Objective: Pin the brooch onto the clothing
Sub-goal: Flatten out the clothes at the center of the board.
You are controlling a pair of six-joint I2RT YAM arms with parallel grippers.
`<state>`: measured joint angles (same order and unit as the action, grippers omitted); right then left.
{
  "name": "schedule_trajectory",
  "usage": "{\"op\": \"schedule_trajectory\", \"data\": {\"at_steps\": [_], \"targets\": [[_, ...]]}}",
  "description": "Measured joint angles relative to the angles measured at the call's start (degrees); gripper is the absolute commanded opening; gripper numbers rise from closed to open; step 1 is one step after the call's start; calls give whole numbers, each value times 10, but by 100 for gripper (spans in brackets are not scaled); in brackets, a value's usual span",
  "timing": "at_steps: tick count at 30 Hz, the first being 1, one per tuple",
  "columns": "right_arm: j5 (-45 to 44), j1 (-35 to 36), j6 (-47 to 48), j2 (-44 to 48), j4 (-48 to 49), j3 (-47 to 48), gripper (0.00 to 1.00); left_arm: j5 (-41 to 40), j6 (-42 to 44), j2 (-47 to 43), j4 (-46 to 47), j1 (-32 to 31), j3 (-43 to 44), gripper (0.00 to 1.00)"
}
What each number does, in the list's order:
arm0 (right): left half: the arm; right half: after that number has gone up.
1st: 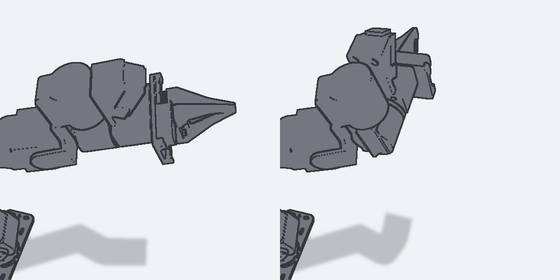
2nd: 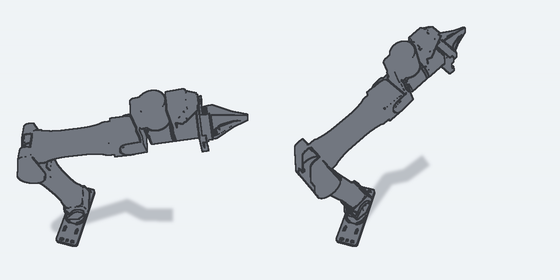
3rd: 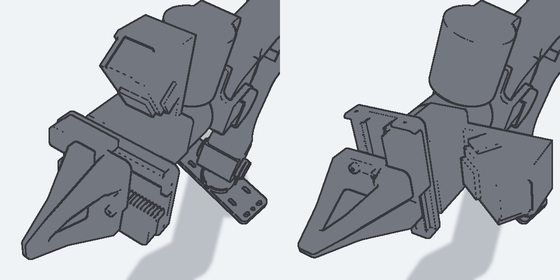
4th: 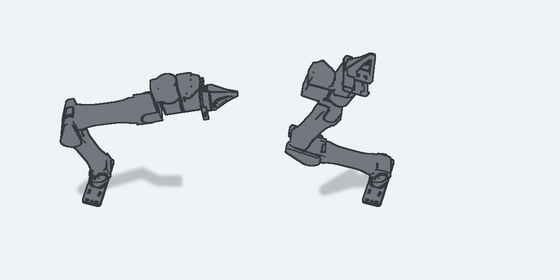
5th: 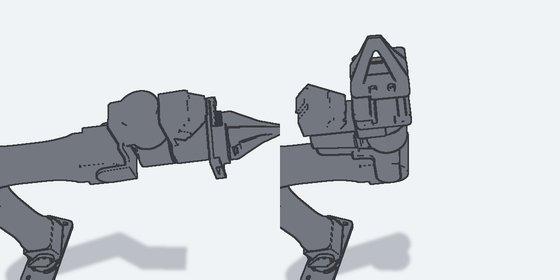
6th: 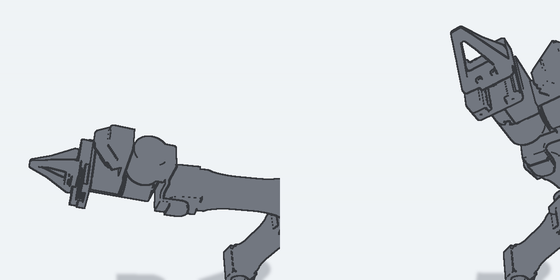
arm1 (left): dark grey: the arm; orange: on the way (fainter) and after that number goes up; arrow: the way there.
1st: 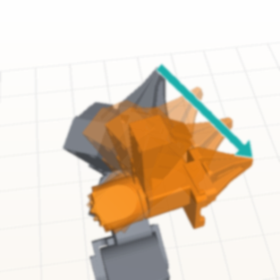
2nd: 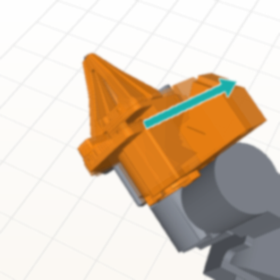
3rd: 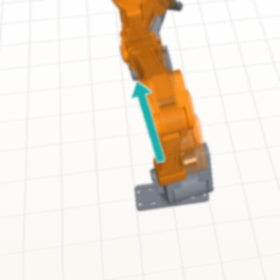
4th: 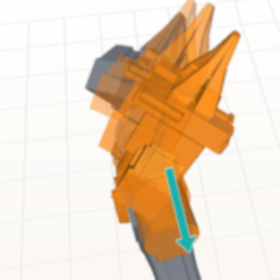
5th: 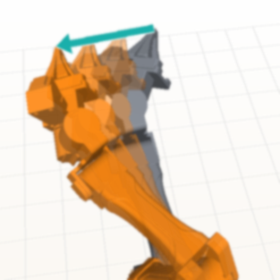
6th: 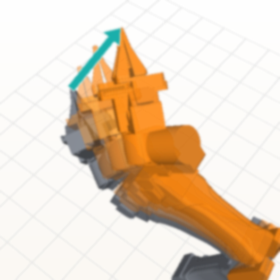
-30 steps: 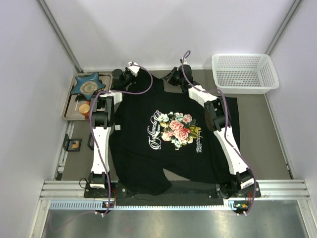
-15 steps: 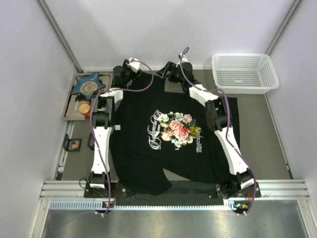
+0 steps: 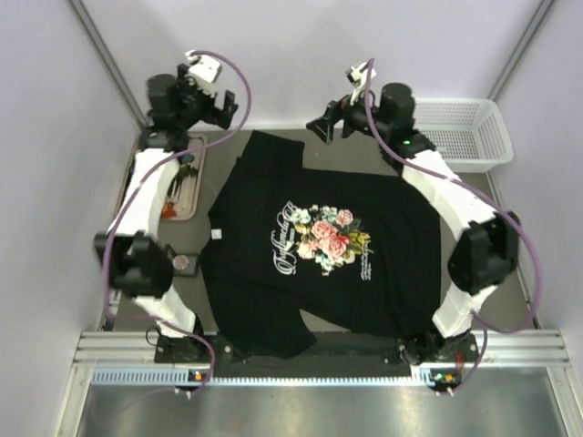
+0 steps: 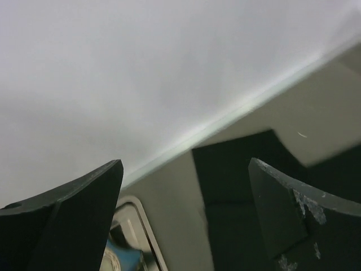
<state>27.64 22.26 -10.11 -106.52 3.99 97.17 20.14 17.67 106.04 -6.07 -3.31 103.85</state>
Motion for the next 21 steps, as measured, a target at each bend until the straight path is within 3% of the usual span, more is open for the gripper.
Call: {"op": "schedule_trajectory", "data": {"at_steps": [3,6,9,13,16,21], "targets": [[47,0,110,132,-43,-87,99,72,0,-181,-57,19,-128,98],[85,18,219,240,-146,-159,99,138,-13,-328,-123,66,-234,95],[76,95,307,300,-249,-211,94,156,-29,-405,-194,103,-305,95],[40,280,361,333,-328,-306,78,162,-72,-447,-270,116,-402,93],[9,403,364,316,-350,-353,72,160,-108,-453,-324,127,-443,93],[-47,515,322,263,-298,-388,68,149,-151,-464,-353,142,-449,91]]}}
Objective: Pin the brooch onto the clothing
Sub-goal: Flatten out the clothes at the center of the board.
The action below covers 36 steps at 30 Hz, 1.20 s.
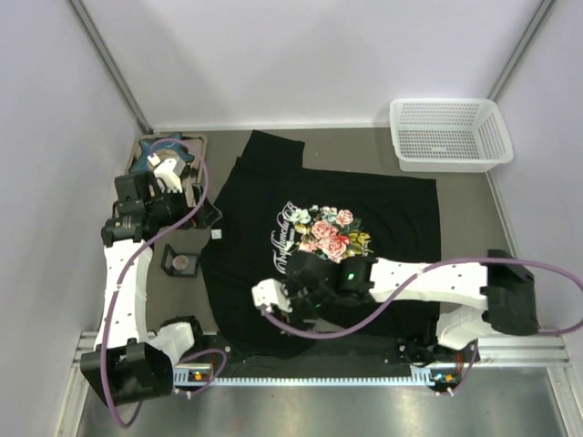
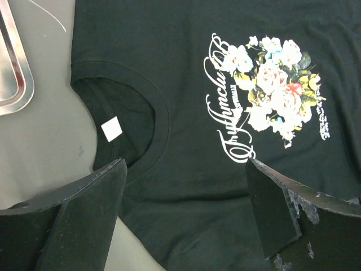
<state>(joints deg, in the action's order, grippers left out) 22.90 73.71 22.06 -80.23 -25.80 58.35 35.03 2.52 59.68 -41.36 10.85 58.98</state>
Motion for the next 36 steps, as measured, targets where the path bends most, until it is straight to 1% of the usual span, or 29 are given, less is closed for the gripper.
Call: {"op": "schedule_trajectory", "data": {"at_steps": [3,4,8,11,15,16,17,21,22,23,24,26,27,28,32,36], "targets": [[-35,41,-22,-60,41,9,65,-1,-30,0,1,5,0,91],[-41,50,-30,-78,46,17,61,-1,-41,2,3,6,-1,91],[-68,81,-69,-149,73,64,59,-2,-70,10,11,15,-8,91],[-91,101,-79,-177,92,96,57,-4,-77,13,13,19,-9,91],[-98,131,-84,-201,111,110,51,-5,-87,18,20,23,-8,91],[-98,136,-86,-210,113,111,47,-5,-87,18,21,24,-8,91],[-98,137,-87,-217,115,111,46,-7,-87,18,24,24,-8,91],[-100,139,-89,-248,115,111,45,-14,-89,18,30,27,-6,91],[-102,139,-88,-255,115,110,43,-15,-89,18,32,27,-6,91],[-105,139,-88,-262,116,110,38,-15,-89,18,33,28,-6,91],[-109,139,-87,-268,118,109,26,-16,-89,18,35,28,-6,91],[-119,139,-87,-280,124,105,12,-17,-89,16,39,30,-6,91],[-121,139,-83,-282,126,104,2,-17,-89,13,40,31,-6,91],[-125,139,-84,-283,125,103,0,-17,-89,12,41,32,-6,91],[-134,138,-84,-276,124,102,0,-17,-86,5,42,34,-6,91],[-97,111,-91,-244,113,102,0,-16,-84,5,42,34,-6,91]]}}
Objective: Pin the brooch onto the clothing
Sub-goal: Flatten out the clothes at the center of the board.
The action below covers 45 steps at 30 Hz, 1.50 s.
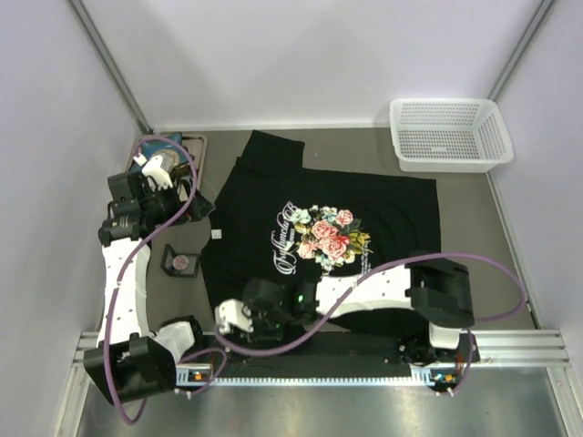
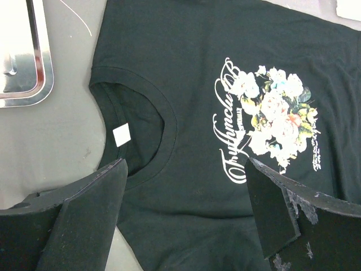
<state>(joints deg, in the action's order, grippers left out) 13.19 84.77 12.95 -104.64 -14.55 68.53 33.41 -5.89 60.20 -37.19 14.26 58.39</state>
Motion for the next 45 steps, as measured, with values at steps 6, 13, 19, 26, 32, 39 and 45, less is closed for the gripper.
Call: {"op": "schedule_trajectory", "data": {"at_steps": [6,13,19,26,32,39,45], "targets": [[127,-144,-21,34,-2,2,0,2,0,15,1,0,0,90],[244,-302,-69,-15,-31,15,32,2,0,21,4,0,-7,90],[241,-340,-76,-16,-50,13,42,3,1,21,6,0,-13,90],[182,-290,-32,56,-43,-3,53,4,1,21,6,0,-15,90],[100,-175,13,62,-27,-15,55,4,1,21,6,0,-15,90],[28,-142,20,9,-12,-18,56,4,1,21,6,1,-15,91],[8,-141,20,-27,-7,-17,58,4,1,21,7,1,-15,91]]}}
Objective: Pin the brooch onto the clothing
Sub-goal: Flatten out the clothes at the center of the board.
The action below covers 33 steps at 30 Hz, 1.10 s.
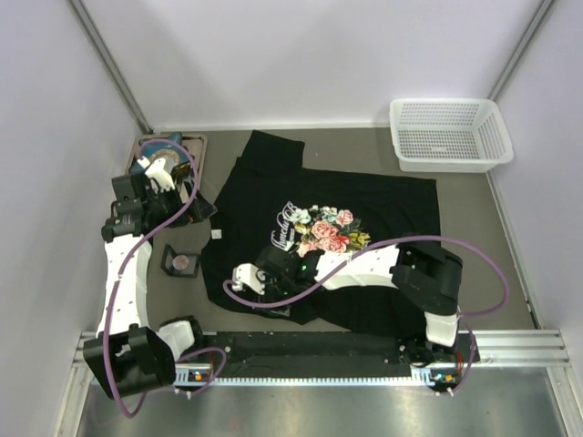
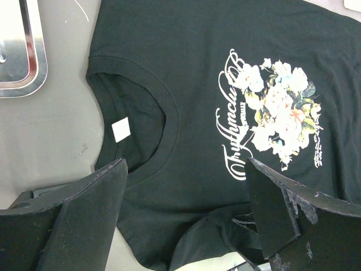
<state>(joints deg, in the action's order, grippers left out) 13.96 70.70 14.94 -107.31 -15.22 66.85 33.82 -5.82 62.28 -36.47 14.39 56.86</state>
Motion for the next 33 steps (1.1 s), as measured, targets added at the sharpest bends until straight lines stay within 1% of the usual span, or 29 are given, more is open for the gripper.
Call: {"op": "schedule_trajectory", "data": {"at_steps": [2,4,5,7,8,10,11,13,14,15,21,24,28,33], "targets": [[0,0,-2,-1,2,4,58,0,0,0,0,0,-1,91],[-1,1,-2,-2,5,5,56,0,2,0,0,1,-4,91],[-3,2,-2,-2,5,5,52,0,2,0,0,1,-6,91],[-7,4,-2,-2,6,5,47,0,2,0,0,1,-8,91],[-9,5,-2,-2,6,5,39,0,3,0,0,1,-9,91],[-16,9,-2,-2,6,5,29,0,4,0,0,1,-11,91],[-20,11,-5,-2,6,7,17,0,4,0,0,1,-11,91],[-24,13,-5,-2,6,10,9,0,4,0,0,2,-11,91],[-26,14,-7,-2,7,12,2,0,4,0,1,2,-11,91],[-27,15,-10,-2,7,14,0,0,4,0,0,2,-11,91],[-28,16,-12,0,3,19,0,0,4,0,0,2,-12,91],[-12,16,-15,11,-8,19,0,0,5,0,0,2,-12,91],[50,16,-24,43,-27,21,0,0,8,0,0,2,-12,91],[159,22,-45,72,-35,54,0,0,14,0,0,2,-12,91]]}}
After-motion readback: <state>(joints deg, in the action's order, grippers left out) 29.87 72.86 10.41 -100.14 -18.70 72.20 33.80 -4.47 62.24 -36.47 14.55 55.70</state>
